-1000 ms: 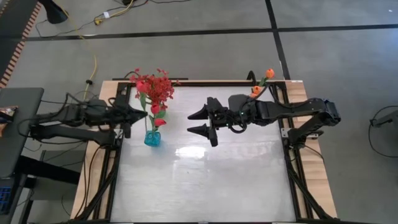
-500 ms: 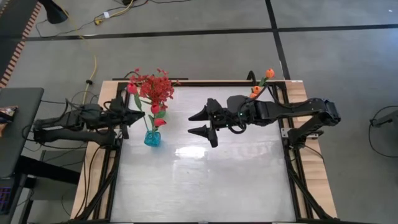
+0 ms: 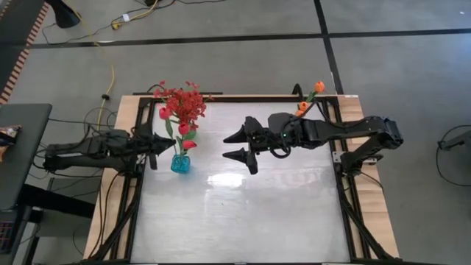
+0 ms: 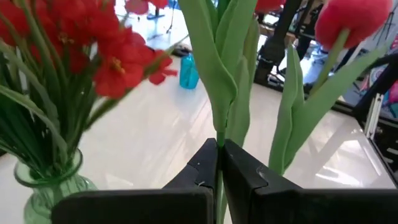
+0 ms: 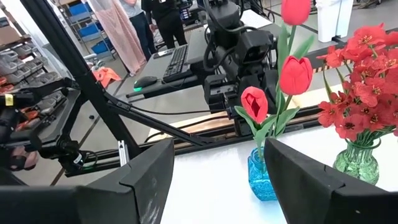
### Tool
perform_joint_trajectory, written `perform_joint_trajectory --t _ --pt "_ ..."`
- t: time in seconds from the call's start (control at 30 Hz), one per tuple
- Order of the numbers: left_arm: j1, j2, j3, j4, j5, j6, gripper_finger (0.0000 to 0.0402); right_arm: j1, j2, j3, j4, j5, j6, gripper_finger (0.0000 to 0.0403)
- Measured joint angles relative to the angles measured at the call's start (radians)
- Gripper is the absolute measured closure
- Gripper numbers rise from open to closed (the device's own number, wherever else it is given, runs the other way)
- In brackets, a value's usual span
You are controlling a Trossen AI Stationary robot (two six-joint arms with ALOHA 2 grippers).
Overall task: Sort flowers into vase by color
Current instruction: Put the red tulip into the left blue vase, then return to Home Position
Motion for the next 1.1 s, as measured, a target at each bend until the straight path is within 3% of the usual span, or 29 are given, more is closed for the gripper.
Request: perform_joint_trajectory --t 0.4,0.67,0.8,1.1 --pt "0.000 0.000 -0.008 -0.053 0.011 -0.061 0.0397 0.000 0.000 0.000 0.001 0.000 0.000 0.0126" --pt "0.000 0.000 -0.008 -0.095 0.013 -0.062 0.0338 0.000 0.000 0.000 0.001 0.000 0.001 0.0126" --pt "0.000 0.000 -0.007 -0.099 0.061 -0.069 0.0306 0.000 0.000 0.000 -0.003 0.000 0.001 0.0126" --pt "0.000 0.000 0.071 -0.304 0.108 -0.221 0.0271 -0.001 -0.016 0.000 -0.035 0.000 0.000 0.0126"
